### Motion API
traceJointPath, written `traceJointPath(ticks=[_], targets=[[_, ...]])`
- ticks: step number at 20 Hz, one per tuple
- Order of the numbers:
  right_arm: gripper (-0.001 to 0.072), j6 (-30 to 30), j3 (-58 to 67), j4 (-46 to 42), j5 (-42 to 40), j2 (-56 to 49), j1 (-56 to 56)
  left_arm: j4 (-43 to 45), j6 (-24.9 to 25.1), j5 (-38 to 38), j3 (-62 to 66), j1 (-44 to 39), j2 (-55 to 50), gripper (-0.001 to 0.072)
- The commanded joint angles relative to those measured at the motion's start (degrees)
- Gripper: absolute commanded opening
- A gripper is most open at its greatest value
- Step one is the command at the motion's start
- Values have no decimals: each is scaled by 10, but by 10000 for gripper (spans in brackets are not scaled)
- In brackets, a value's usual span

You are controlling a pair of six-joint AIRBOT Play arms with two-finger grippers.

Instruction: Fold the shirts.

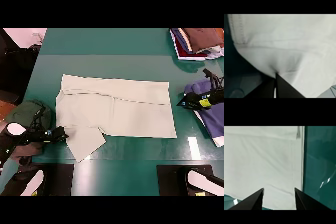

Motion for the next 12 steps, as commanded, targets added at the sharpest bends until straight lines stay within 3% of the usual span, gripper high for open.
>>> traceJointPath(ticks=[1,6,12], targets=[[449,-6,-38,-2,30,4,-29,-17,14,-24,14,0,1,22],[450,-19,-181,-4,14,31,-110,-17,34,-40,70,0,1,22],[449,-42,-272,1,-26,30,-121,-17,38,-40,76,0,1,22]])
